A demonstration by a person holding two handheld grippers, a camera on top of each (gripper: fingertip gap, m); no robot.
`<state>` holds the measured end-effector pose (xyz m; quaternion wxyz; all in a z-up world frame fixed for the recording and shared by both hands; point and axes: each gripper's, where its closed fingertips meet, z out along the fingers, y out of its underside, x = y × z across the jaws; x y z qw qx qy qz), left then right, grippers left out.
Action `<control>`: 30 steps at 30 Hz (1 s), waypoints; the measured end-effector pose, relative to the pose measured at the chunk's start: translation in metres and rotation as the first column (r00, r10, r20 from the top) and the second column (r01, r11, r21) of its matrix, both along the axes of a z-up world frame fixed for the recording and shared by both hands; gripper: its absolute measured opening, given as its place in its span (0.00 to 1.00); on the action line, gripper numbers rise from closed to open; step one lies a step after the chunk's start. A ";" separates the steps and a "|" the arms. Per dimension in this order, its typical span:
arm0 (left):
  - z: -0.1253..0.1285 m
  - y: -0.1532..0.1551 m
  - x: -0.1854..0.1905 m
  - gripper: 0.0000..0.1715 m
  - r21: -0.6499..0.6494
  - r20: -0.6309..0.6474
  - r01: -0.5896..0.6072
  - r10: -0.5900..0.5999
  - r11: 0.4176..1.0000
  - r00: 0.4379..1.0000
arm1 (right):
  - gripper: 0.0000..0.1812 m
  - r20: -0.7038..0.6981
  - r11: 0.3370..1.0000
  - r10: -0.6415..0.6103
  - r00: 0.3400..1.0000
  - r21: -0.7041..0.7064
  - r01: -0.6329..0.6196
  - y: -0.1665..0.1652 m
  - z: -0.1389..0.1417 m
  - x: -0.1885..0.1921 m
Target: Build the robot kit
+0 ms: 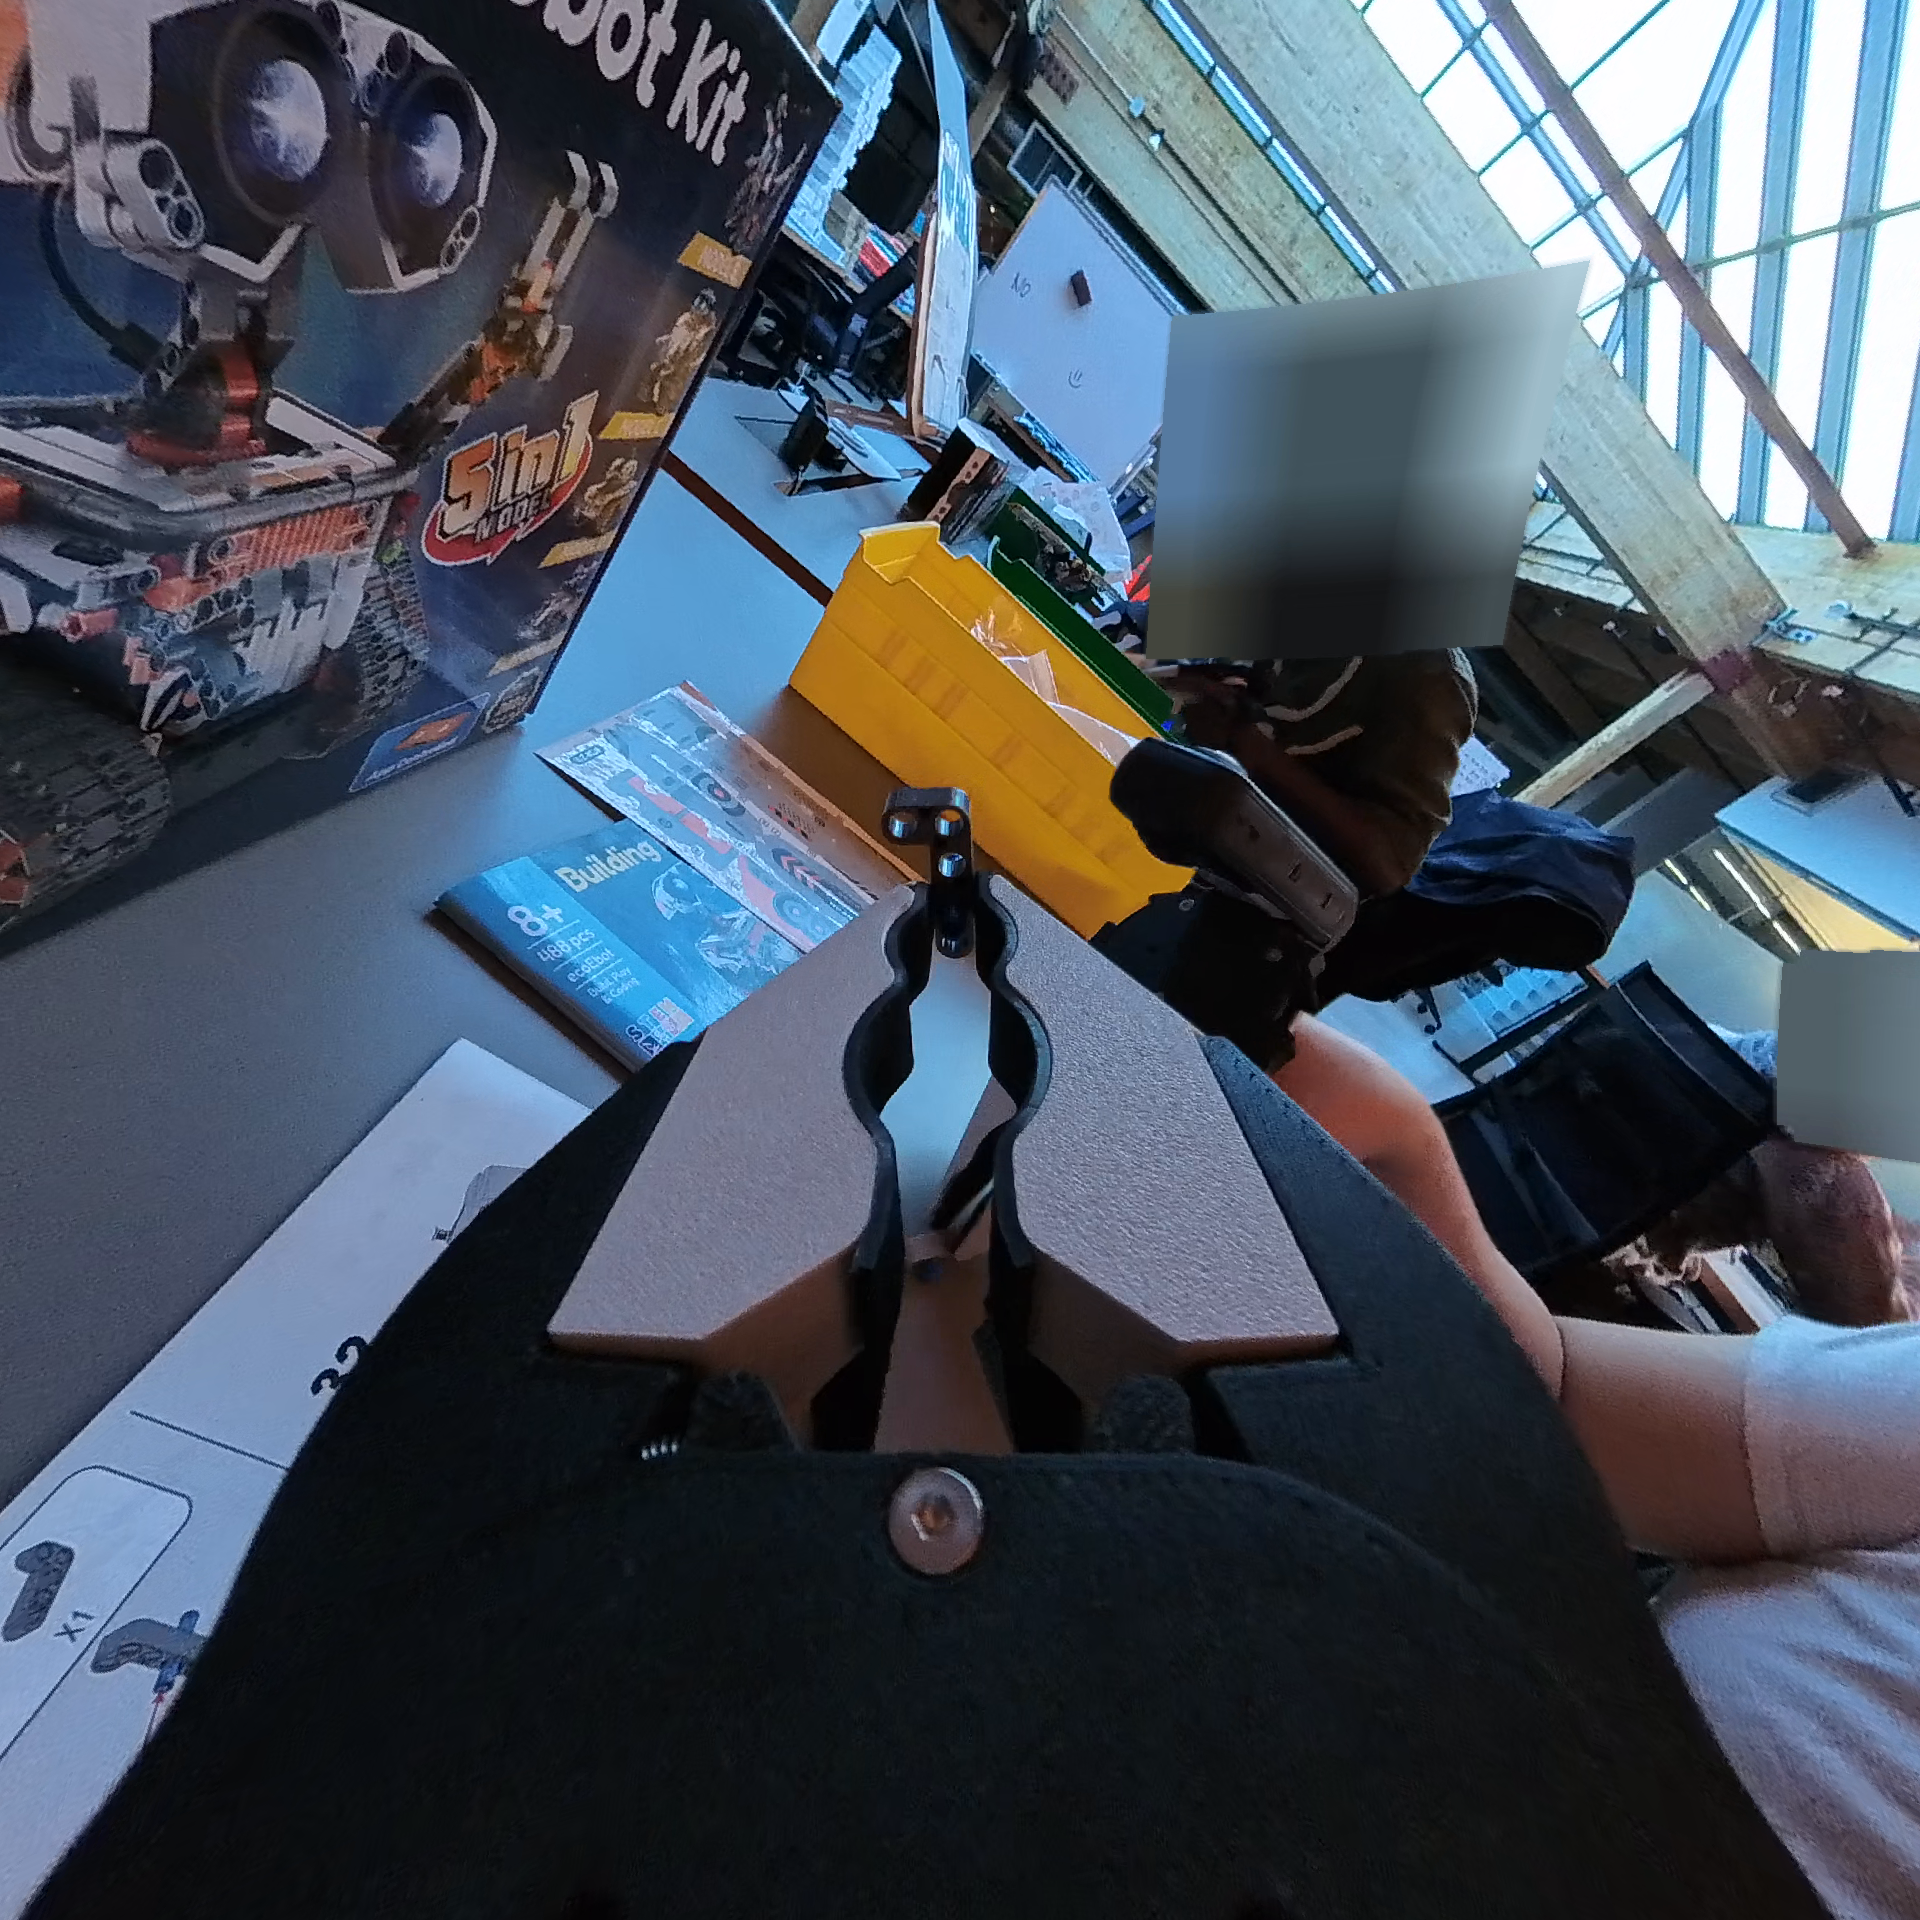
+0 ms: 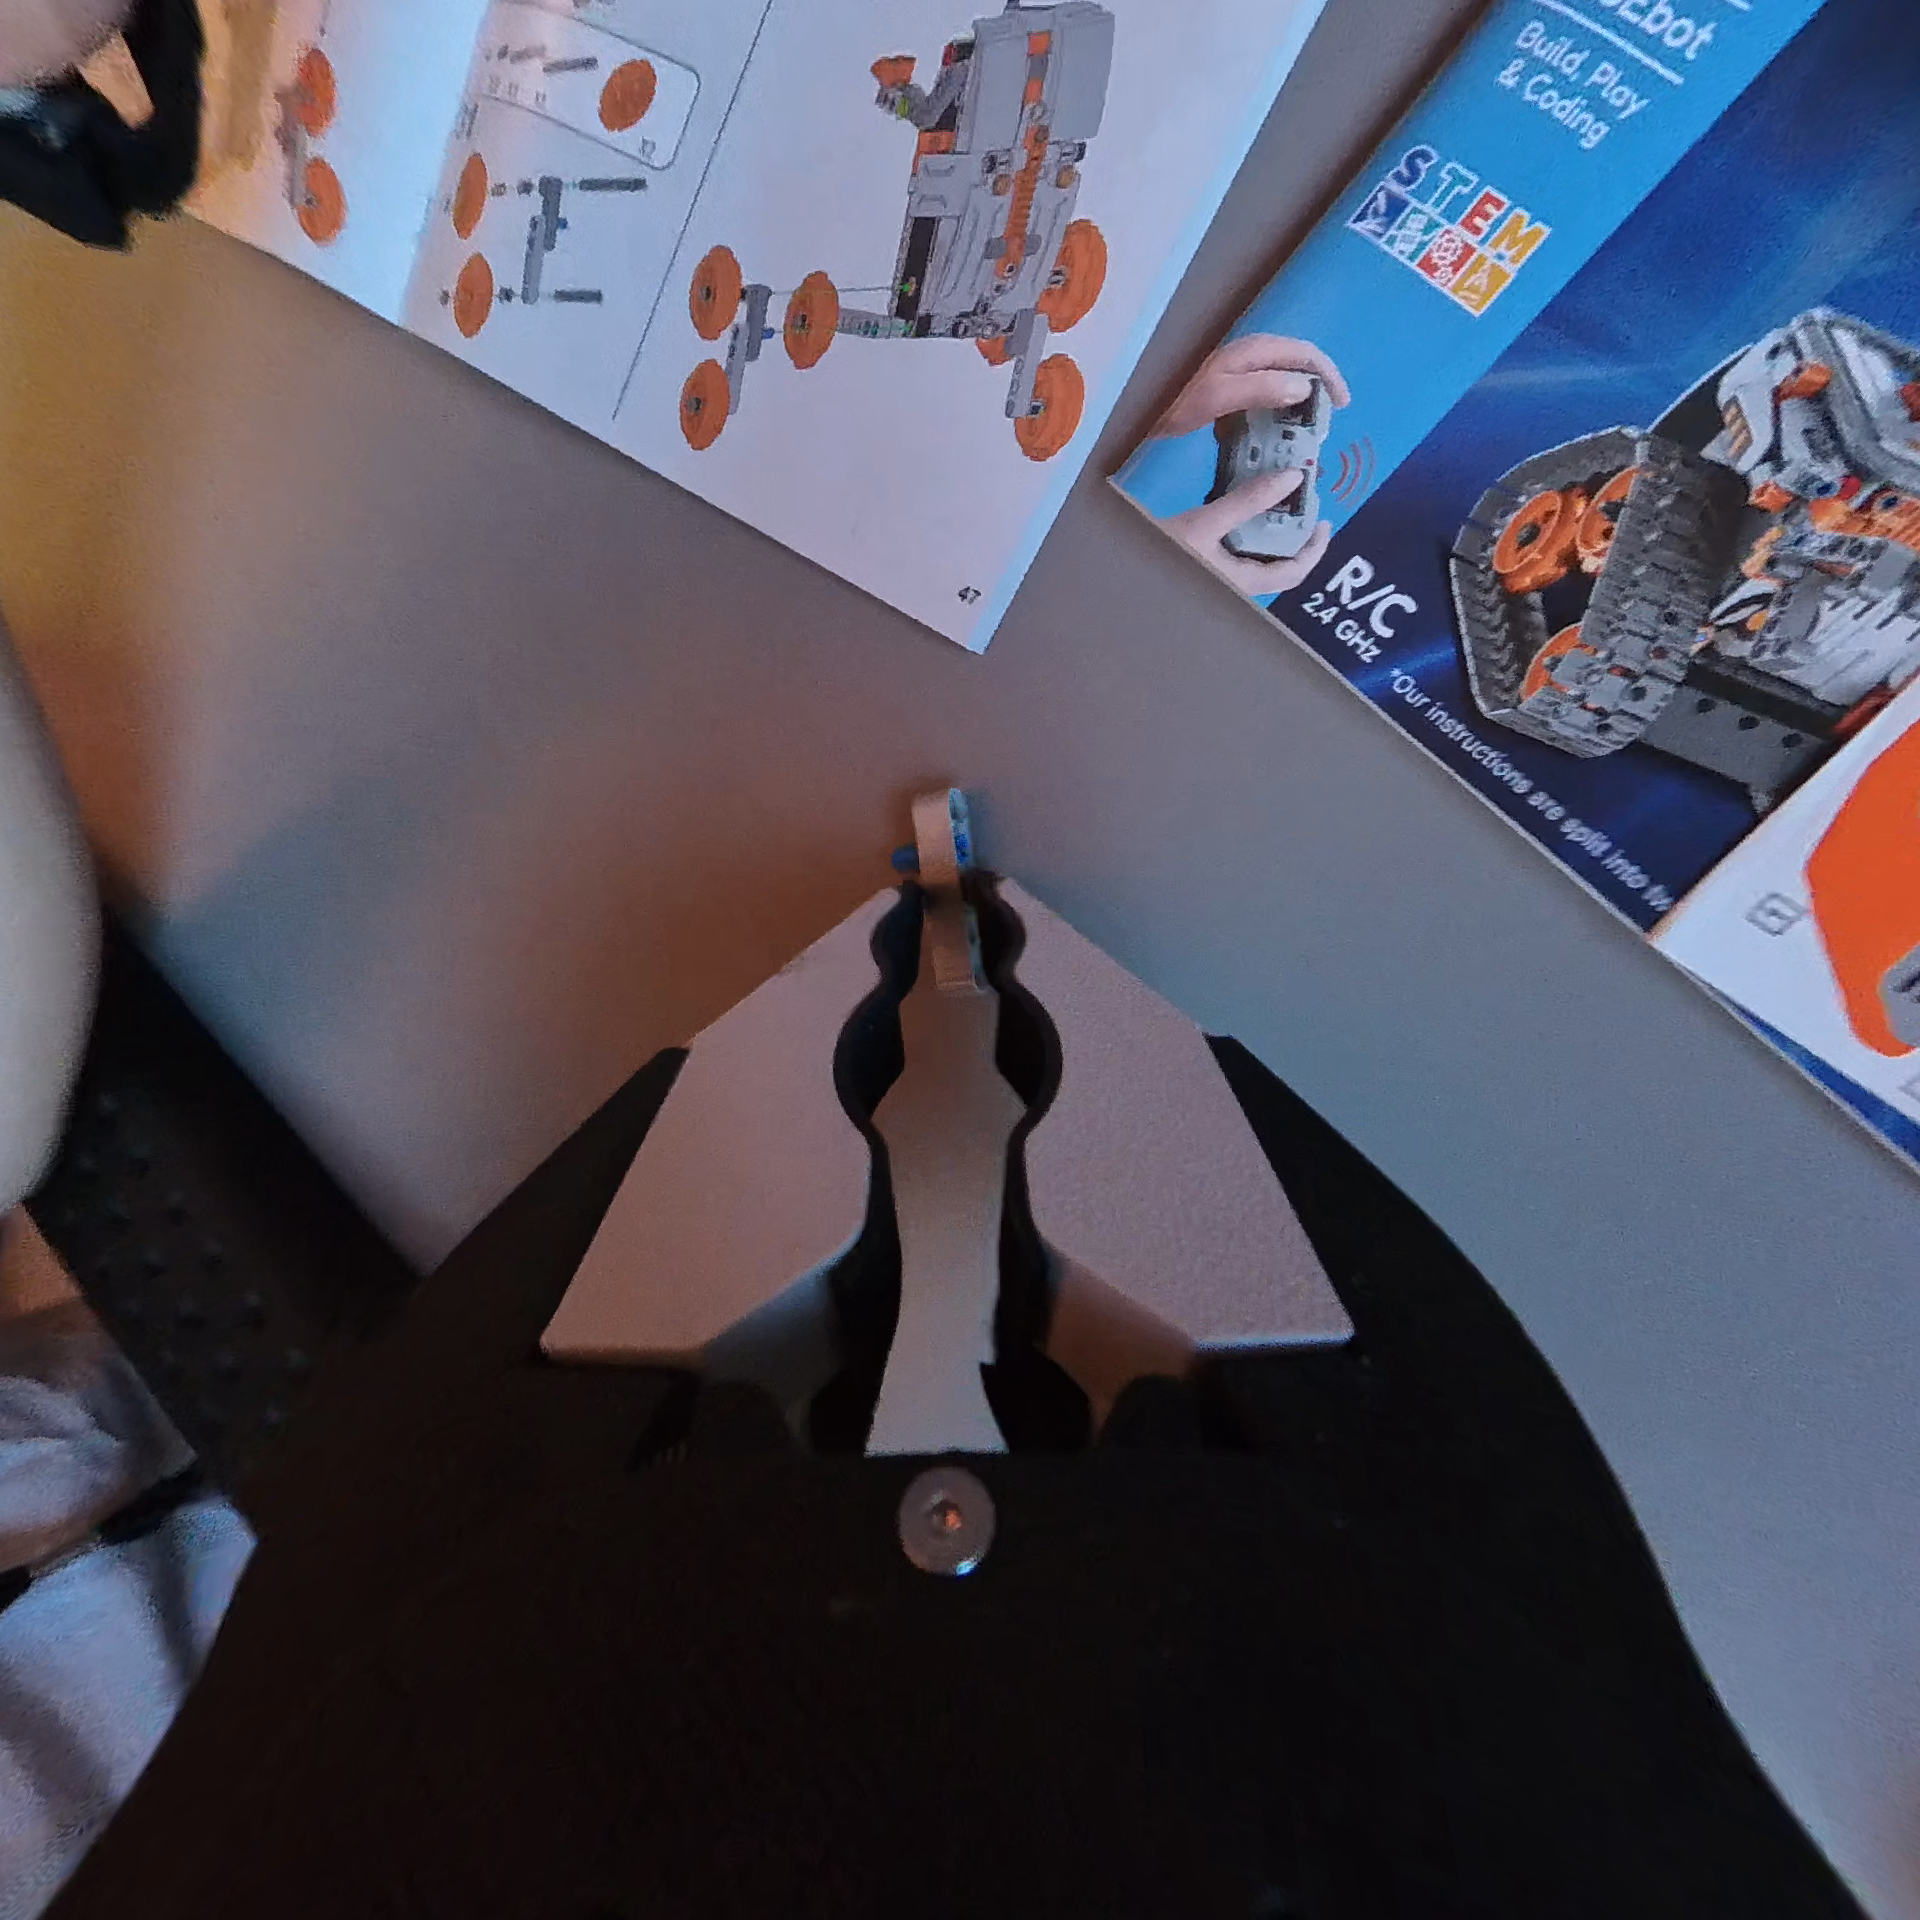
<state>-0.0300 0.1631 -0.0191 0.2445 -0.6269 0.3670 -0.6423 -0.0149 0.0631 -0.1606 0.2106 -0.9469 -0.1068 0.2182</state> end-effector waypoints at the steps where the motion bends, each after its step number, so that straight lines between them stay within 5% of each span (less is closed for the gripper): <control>1: -0.001 0.000 0.000 0.03 -0.001 -0.003 0.003 -0.003 1.000 1.000 | 0.09 0.046 1.000 0.023 0.999 0.004 -0.023 0.000 0.000 0.003; 10: -0.001 0.000 -0.002 0.02 0.006 -0.016 0.007 -0.007 1.000 1.000 | 0.12 0.118 0.947 0.296 0.948 -0.163 -0.276 -0.005 0.002 0.002; 24: -0.005 0.005 -0.008 0.02 0.001 -0.025 -0.016 0.016 1.000 1.000 | 0.04 0.018 0.927 0.370 0.929 -0.081 -0.367 0.001 -0.001 0.004; 26: 0.001 0.007 -0.010 0.02 -0.004 0.005 -0.022 0.022 1.000 1.000 | 0.04 0.003 0.946 0.323 0.946 0.040 -0.323 0.018 0.020 0.005; 30: 0.025 0.013 -0.018 0.02 0.002 0.121 -0.063 0.063 0.998 0.991 | 0.03 -0.118 0.878 0.193 0.974 0.465 -0.118 0.077 0.122 -0.001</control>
